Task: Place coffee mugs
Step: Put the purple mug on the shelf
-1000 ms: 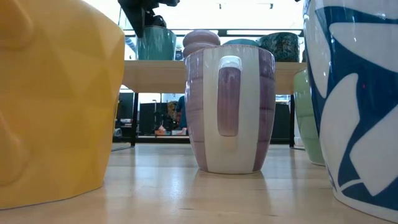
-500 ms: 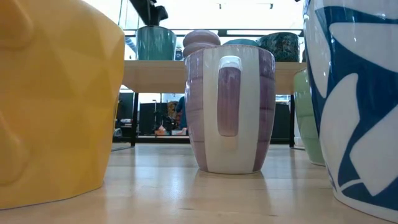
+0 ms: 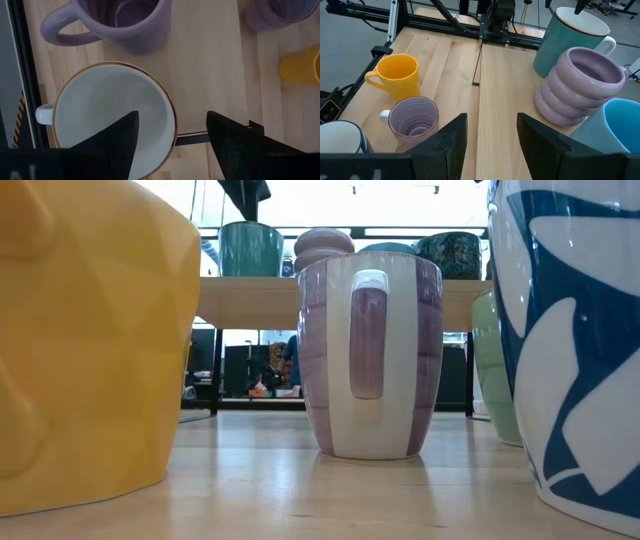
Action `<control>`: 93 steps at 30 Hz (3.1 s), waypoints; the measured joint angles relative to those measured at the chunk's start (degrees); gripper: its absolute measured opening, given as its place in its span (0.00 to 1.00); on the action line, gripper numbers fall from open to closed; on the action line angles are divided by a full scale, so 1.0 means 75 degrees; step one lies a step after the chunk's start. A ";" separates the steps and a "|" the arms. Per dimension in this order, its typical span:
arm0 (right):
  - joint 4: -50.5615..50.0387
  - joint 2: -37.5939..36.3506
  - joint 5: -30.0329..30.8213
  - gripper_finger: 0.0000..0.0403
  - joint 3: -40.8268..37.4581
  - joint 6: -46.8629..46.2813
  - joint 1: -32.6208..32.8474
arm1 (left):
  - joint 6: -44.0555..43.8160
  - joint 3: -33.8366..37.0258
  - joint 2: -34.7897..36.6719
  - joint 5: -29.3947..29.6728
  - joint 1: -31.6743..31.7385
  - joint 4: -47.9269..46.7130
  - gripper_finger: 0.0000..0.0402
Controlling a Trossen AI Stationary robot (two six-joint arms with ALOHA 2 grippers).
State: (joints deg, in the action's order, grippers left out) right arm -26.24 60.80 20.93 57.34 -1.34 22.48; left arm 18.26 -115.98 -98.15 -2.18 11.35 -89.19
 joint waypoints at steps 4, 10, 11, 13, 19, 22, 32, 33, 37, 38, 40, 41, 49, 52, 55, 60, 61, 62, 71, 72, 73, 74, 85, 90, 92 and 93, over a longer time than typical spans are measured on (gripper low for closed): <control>-0.0003 0.0000 -0.0036 0.44 0.0000 0.0003 0.0000 | -0.0347 0.0000 0.0016 -0.0140 0.0006 0.0034 0.60; -0.0009 0.0000 -0.0117 0.44 0.0000 0.0061 0.0000 | -0.1367 -0.0830 0.0058 -0.0046 0.0006 -0.0104 0.59; -0.0020 0.0000 -0.0114 0.44 0.0000 0.0061 0.0000 | -0.1435 -0.0989 0.0100 -0.0006 0.0003 -0.0101 0.58; -0.0039 0.0000 -0.0117 0.44 0.0000 0.0061 0.0000 | -0.1562 -0.1185 0.0271 0.0055 -0.0051 -0.0033 0.56; 0.0041 -0.0006 -0.0141 0.44 -0.0152 0.0006 -0.0001 | -0.1563 -0.0250 0.1446 0.0105 -0.0366 0.1460 0.46; 0.0127 -0.0003 -0.0152 0.44 -0.0271 -0.0004 -0.0006 | -0.1581 0.1056 0.2376 0.0099 -0.0486 0.2586 0.41; 0.1282 -0.0018 -0.0200 0.44 -0.0289 -0.0088 0.0038 | -0.1850 0.6535 0.5813 -0.0284 -0.0649 0.7090 0.37; 0.1368 -0.0011 -0.0184 0.44 -0.0289 0.0044 0.0038 | -0.1764 0.7058 0.6066 -0.0282 -0.0696 0.7577 0.37; 0.1589 -0.0006 0.0044 0.44 -0.0289 0.0549 -0.0047 | -0.1408 0.8785 0.6968 -0.0300 -0.0749 0.9234 0.37; 0.1616 -0.0006 0.0159 0.44 -0.0289 0.0520 -0.0082 | -0.1329 0.9147 0.7180 -0.0293 -0.0749 0.9553 0.37; 0.1612 -0.0006 0.0337 0.44 -0.0289 0.0311 -0.0197 | -0.1194 0.9807 0.7578 -0.0282 -0.0743 1.0034 0.37; 0.1607 0.0012 0.0372 0.43 -0.0289 0.0161 -0.0259 | -0.1174 1.0136 0.7773 -0.0278 -0.0743 1.0253 0.37; 0.1397 0.0437 0.0270 0.39 -0.0289 -0.0864 -0.0363 | -0.1550 1.2049 0.9285 -0.0283 -0.0853 1.1642 0.37; 0.1326 0.0494 0.0442 0.39 -0.0289 -0.1101 -0.0142 | -0.1545 1.2422 0.9805 -0.0294 -0.0926 1.1848 0.37; 0.1335 0.0521 0.0702 0.38 -0.0289 -0.1293 0.0111 | -0.1433 1.2633 1.0176 -0.0339 -0.1026 1.1844 0.37; 0.1612 0.0802 0.1006 0.38 -0.0189 -0.1460 0.0444 | -0.1139 1.2940 1.0573 -0.0705 -0.1249 1.1821 0.37; 0.1505 0.0937 0.1028 0.38 -0.0106 -0.1465 0.0500 | -0.1115 1.3015 1.0620 -0.0705 -0.1275 1.1811 0.37; 0.1351 0.1077 0.1067 0.38 0.0015 -0.1505 0.0546 | -0.1095 1.3090 1.0676 -0.0699 -0.1302 1.1803 0.37; -0.0256 0.2439 0.1686 0.38 0.1654 -0.2183 0.0836 | -0.1354 1.4080 1.1254 -0.0545 -0.1306 1.2033 0.37; -0.0361 0.2557 0.1687 0.38 0.1776 -0.2333 0.0836 | -0.1421 1.4233 1.1289 -0.0500 -0.1306 1.2123 0.37; -0.0518 0.2678 0.1684 0.38 0.1881 -0.2481 0.0836 | -0.1543 1.4368 1.1309 -0.0492 -0.1306 1.2278 0.37; -0.0718 0.2815 0.1676 0.38 0.1986 -0.2626 0.0836 | -0.1610 1.4461 1.1309 -0.0484 -0.1306 1.2425 0.37; -0.2854 0.4358 0.1107 0.38 0.3859 -0.4427 0.1000 | -0.2354 1.5399 1.1284 -0.0483 -0.1303 1.3566 0.37; -0.3570 0.5127 0.0853 0.38 0.4964 -0.4591 0.0987 | -0.2876 1.5399 1.1290 -0.0471 -0.1303 1.3624 0.37; -0.3666 0.5427 0.0577 0.38 0.5395 -0.4395 0.0946 | -0.3057 1.5399 1.1290 -0.0460 -0.1303 1.3684 0.37; -0.3707 0.5571 0.0489 0.38 0.5604 -0.4258 0.0934 | -0.3062 1.5399 1.1290 -0.0460 -0.1303 1.3764 0.37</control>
State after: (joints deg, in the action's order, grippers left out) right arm -54.04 102.58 24.60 99.37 -33.28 29.48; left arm -4.71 -0.49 -13.47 -5.63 1.58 14.04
